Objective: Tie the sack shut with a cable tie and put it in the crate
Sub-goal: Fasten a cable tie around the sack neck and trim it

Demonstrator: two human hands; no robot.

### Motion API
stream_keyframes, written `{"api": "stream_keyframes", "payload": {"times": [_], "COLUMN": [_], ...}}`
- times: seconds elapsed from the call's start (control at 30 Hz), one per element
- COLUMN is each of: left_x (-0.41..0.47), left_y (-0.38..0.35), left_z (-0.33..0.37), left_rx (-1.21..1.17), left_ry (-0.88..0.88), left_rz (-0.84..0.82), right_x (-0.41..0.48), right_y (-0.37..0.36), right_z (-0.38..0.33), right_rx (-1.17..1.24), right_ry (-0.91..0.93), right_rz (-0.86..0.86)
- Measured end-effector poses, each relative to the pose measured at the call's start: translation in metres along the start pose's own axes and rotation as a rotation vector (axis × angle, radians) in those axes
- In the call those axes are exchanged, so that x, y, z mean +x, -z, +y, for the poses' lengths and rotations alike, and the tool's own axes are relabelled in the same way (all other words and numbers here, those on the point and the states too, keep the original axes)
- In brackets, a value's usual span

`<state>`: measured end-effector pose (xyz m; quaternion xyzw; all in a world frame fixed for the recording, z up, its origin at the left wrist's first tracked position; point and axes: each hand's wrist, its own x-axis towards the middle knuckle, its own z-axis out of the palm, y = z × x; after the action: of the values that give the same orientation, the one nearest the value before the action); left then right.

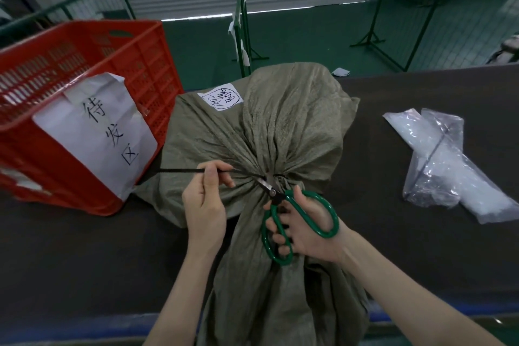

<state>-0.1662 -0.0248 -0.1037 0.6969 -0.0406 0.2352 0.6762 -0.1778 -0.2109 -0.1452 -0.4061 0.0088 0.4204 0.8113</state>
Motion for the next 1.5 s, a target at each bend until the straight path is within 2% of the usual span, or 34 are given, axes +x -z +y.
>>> {"api": "stream_keyframes", "payload": {"times": [0.53,0.9,1.13,1.5], "left_x": [-0.015,-0.017,-0.017,-0.018], "left_y": [0.004,0.003,0.004,-0.001], "left_z": [-0.01,-0.011,-0.01,-0.01], "left_rx": [-0.143,-0.154,-0.156,-0.228], "left_ry": [0.011,0.013,0.007,0.067], "left_rz": [-0.007,-0.037,-0.032,0.018], "right_x": [0.015,0.018,0.024,0.027], "right_y": [0.034,0.041,0.057,0.069], "right_z": [0.004,-0.005,-0.003,-0.009], "right_rx": [-0.144,-0.191,-0.134,-0.237], "right_ry": [0.05,0.012,-0.003,-0.014], "right_rz": [0.005,-0.024,-0.09,-0.133]}}
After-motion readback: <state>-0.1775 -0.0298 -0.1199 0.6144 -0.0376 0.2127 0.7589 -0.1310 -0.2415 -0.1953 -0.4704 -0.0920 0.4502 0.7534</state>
